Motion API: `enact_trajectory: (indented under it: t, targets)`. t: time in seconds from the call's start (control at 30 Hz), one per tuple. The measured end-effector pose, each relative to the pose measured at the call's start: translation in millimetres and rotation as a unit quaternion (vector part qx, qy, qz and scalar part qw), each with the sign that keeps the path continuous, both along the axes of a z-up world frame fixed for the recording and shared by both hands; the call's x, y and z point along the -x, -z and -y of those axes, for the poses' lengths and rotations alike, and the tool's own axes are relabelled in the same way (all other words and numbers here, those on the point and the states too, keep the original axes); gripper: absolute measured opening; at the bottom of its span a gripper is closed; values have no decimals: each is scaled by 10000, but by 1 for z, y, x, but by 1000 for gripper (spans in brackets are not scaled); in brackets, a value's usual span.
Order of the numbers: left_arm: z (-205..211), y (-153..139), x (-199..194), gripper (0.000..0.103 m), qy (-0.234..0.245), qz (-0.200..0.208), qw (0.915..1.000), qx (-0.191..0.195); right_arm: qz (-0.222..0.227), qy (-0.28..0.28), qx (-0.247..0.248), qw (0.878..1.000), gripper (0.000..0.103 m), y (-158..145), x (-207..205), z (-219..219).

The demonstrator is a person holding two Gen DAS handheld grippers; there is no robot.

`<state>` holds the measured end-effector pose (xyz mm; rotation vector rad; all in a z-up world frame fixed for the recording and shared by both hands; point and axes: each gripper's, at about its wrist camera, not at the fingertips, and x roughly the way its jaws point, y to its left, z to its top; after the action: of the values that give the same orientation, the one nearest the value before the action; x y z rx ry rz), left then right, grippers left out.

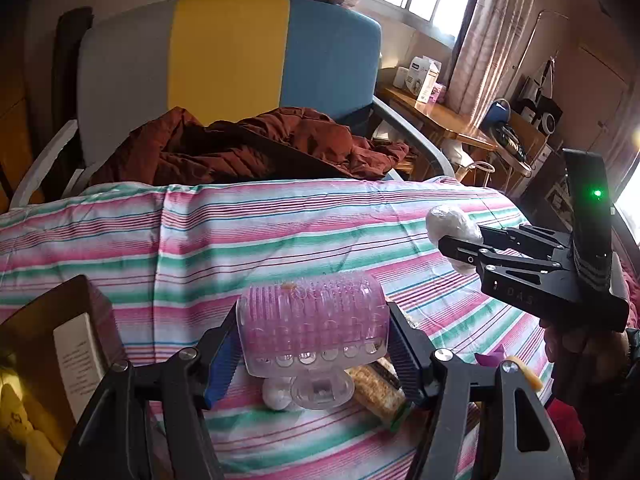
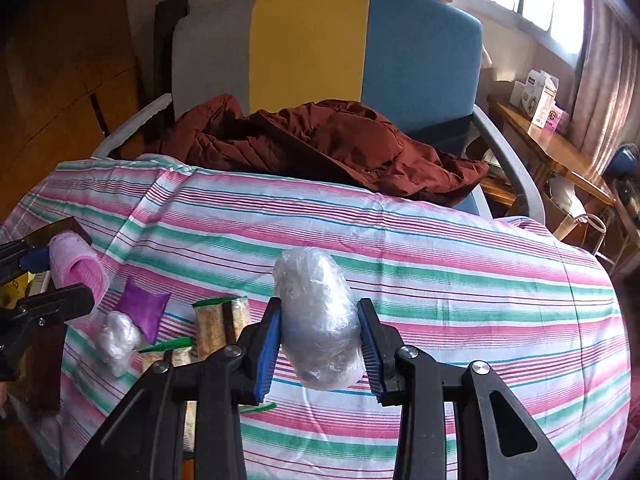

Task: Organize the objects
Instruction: 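Lower the hair roller into the gold tray with left gripper while right gripper releases the bundle there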

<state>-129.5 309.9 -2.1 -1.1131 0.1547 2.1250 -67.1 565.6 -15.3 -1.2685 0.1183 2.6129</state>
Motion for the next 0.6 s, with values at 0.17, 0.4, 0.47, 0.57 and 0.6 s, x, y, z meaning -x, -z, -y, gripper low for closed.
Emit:
enact_trajectory:
  t: [0.17,0.4,0.47,0.57,0.6]
  targets:
    - [46,-8,-13,67,-221,24,9996,-165,-48,-217,-104,9997,37,-17,-2,41]
    - [107,-3,-26,67,-608,139,9976,-308,-84,-501,-34,9987,37,-26,-8,102]
    - [127,-2,-28,67,-737,163,9966,-336,-100,-603,-3,9981,37,-29,-10,119]
    - [158,-1,-33,67,-946,200,9945,-406,-120,-755,78,9970,37,-30,-13,145]
    - [167,-1,-33,67,-1006,198,9938,-422,-120,-816,113,9965,37,-30,-14,155]
